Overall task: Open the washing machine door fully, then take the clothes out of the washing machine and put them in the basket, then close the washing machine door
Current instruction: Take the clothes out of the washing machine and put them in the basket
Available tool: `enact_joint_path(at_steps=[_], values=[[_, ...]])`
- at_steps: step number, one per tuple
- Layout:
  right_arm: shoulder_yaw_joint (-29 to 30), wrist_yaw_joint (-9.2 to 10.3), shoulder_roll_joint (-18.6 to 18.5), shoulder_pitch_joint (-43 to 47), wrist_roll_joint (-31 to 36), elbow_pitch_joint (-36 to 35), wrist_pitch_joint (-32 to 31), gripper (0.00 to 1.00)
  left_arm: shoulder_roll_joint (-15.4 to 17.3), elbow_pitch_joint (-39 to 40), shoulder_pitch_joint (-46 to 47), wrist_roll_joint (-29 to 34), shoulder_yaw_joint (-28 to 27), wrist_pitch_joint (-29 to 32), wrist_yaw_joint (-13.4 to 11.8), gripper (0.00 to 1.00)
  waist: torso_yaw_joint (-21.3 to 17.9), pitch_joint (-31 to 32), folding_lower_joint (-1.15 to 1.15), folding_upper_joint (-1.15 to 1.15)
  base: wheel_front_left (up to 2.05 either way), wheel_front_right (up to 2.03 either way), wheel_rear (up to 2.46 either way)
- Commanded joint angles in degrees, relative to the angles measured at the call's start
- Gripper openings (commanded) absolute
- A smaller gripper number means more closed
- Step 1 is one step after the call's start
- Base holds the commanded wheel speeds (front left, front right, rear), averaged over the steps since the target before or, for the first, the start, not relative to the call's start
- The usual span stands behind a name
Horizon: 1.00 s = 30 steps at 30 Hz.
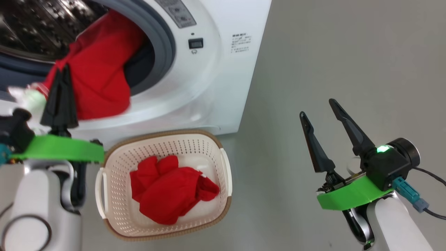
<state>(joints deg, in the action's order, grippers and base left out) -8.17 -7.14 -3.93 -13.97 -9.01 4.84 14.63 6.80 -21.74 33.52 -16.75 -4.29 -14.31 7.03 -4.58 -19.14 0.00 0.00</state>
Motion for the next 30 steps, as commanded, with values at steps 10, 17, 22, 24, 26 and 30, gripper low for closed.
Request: enact_joint_path(at_steps=[10,17,22,24,26,30], values=[[-0.85,-0.35,-0.49,3.73,-0.62,-0.54,0.37,1.00,-0.71,12.26,-9.93,0.43,-0.34,-0.21,-0.30,0.00,1.02,7.40,0.00,0.00,0.00,0.00,0.00],[-0.43,-0.35,-0.87,4.29,-0.57,-0.89,0.37,1.00,-1.55,19.07,-14.10,-0.11,1.02,2.11,-1.15,0.00,1.12,8.47,0.00,0.00,0.00,0.00,0.00],[-0.38,-0.35,-0.82,4.62,-0.60,-1.18,0.37,1.00,-2.13,23.29,-17.60,-0.65,2.26,3.76,-1.93,0.00,1.05,8.20,0.00,0.00,0.00,0.00,0.00],[-0.45,-0.35,-0.75,4.72,-0.63,-1.21,0.37,1.00,-2.38,23.39,-18.73,-1.12,2.72,4.36,-2.26,0.00,1.02,7.90,0.00,0.00,0.00,0.00,0.00],[-0.54,-0.35,-0.70,4.64,-0.65,-1.23,0.37,1.00,-2.59,22.68,-19.46,-1.53,3.22,4.75,-2.53,0.00,0.98,7.46,0.00,0.00,0.00,0.00,0.00],[-0.59,-0.35,-0.70,4.16,-0.58,-1.49,0.37,1.00,-2.95,18.64,-19.48,-3.01,4.31,5.23,-2.46,0.00,0.88,6.24,0.00,0.00,0.00,0.00,0.00]])
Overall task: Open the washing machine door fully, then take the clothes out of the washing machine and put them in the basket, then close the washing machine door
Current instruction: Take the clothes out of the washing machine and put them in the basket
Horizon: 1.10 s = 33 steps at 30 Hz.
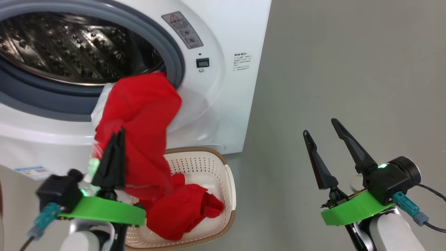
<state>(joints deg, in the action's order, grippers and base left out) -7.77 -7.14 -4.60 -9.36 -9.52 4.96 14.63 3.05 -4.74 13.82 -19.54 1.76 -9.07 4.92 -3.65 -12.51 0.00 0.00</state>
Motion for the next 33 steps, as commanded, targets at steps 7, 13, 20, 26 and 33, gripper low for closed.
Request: enact_joint_path(at_steps=[7,13,20,26,33], values=[[-1.46,-0.35,-0.16,-1.86,-0.12,-1.86,0.37,1.00,0.42,-9.87,3.81,-1.97,-0.34,-1.82,0.02,0.00,-0.62,-3.36,0.00,0.00,0.00,0.00,0.00],[-1.44,-0.35,-0.22,-3.02,0.04,-2.07,0.37,1.00,0.21,-22.54,9.43,-2.86,1.49,-3.03,0.61,0.00,-0.96,-6.56,0.00,0.00,0.00,0.00,0.00],[-1.81,-0.35,-0.18,-4.71,0.05,-2.34,0.37,1.00,0.02,-37.11,16.41,-4.08,3.29,-4.57,1.34,0.00,-1.70,-10.01,0.00,0.00,0.00,0.00,0.00],[-2.76,-0.35,-0.13,-6.04,-0.09,-2.19,0.37,1.00,-0.08,-48.27,22.07,-5.00,4.23,-5.34,1.71,0.00,-2.80,-12.94,0.00,0.00,0.00,0.00,0.00],[-3.19,-0.35,-0.17,-7.01,-0.03,-2.45,0.37,1.00,-0.11,-56.93,26.90,-5.61,5.16,-5.65,2.06,0.00,-4.17,-15.75,0.00,0.00,0.00,0.00,0.00]])
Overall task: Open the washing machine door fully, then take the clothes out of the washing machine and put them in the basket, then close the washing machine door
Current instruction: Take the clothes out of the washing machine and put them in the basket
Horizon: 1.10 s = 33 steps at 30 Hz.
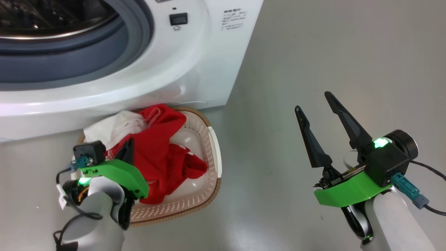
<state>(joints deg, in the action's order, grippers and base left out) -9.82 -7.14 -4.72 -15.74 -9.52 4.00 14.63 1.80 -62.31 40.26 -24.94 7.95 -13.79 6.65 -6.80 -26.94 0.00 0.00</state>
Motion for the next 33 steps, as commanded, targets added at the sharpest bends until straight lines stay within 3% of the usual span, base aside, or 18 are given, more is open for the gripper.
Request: enact_joint_path(at_steps=[1,13,14,15,17,33], values=[[-1.18,-0.35,-0.05,-0.80,-0.05,-1.50,0.37,1.00,1.17,-0.54,1.11,-0.21,-0.97,-0.96,0.35,0.00,-1.24,-1.70,0.00,0.00,0.00,0.00,0.00],[-2.29,-0.35,0.12,-2.17,-0.41,-1.15,0.37,1.00,2.93,-9.29,4.35,0.51,-0.19,-1.16,-0.64,0.00,-3.36,-4.50,0.00,0.00,0.00,0.00,0.00],[-2.49,-0.35,0.24,-2.38,-0.49,-1.11,0.37,1.00,3.21,-9.90,4.39,0.38,-0.24,-1.16,-1.14,0.12,-3.64,-4.79,0.00,0.00,0.00,0.00,0.00],[-2.50,-0.35,0.28,-2.44,-0.54,-1.08,0.37,1.00,3.35,-10.07,4.53,0.48,-0.11,-1.16,-1.34,0.36,-3.75,-4.93,0.00,0.00,0.00,0.00,0.00],[-2.28,-0.35,0.37,-2.46,-0.55,-1.02,0.37,1.00,3.50,-10.28,4.85,0.47,-0.09,-1.17,-1.72,1.00,-3.80,-5.14,0.00,0.00,0.00,0.00,0.00],[0.47,-0.35,1.06,-1.94,0.18,1.10,0.37,1.00,2.22,6.52,-0.33,0.02,-3.20,-1.20,0.31,1.00,-0.54,1.14,0.00,0.00,0.00,0.00,0.00]])
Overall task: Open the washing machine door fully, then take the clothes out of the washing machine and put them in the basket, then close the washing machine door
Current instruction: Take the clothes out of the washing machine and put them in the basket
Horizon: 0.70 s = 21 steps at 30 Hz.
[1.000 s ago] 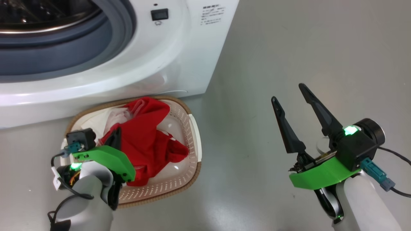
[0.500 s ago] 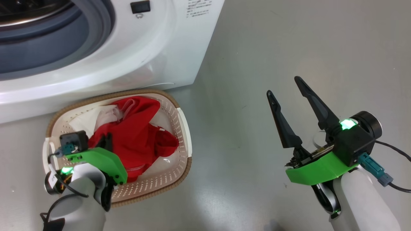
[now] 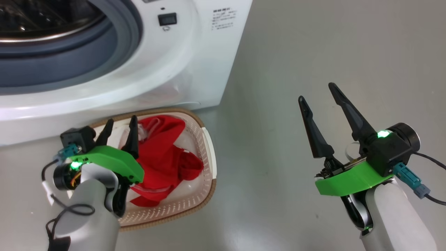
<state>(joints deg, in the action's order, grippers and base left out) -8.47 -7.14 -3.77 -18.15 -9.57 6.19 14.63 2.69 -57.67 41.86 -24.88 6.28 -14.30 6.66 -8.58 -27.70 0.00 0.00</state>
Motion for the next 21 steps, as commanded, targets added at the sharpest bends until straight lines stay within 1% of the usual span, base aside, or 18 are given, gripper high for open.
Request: enact_joint_path(at_steps=[1,11,21], values=[[-0.69,-0.35,0.13,0.65,0.25,-0.93,0.37,1.00,1.24,3.62,-2.70,0.10,-1.73,-0.69,0.40,1.00,1.52,2.52,0.00,0.00,0.00,0.00,0.00],[1.58,-0.35,0.10,2.66,0.48,0.85,0.37,1.00,0.85,17.78,-10.80,1.98,-3.22,-0.70,0.78,1.00,3.95,8.40,0.00,0.00,0.00,0.00,0.00],[3.14,-0.35,0.15,4.55,0.79,1.98,0.37,1.00,0.72,33.40,-19.20,4.56,-7.26,-0.70,0.81,1.00,5.44,14.01,0.00,0.00,0.00,0.00,0.00]])
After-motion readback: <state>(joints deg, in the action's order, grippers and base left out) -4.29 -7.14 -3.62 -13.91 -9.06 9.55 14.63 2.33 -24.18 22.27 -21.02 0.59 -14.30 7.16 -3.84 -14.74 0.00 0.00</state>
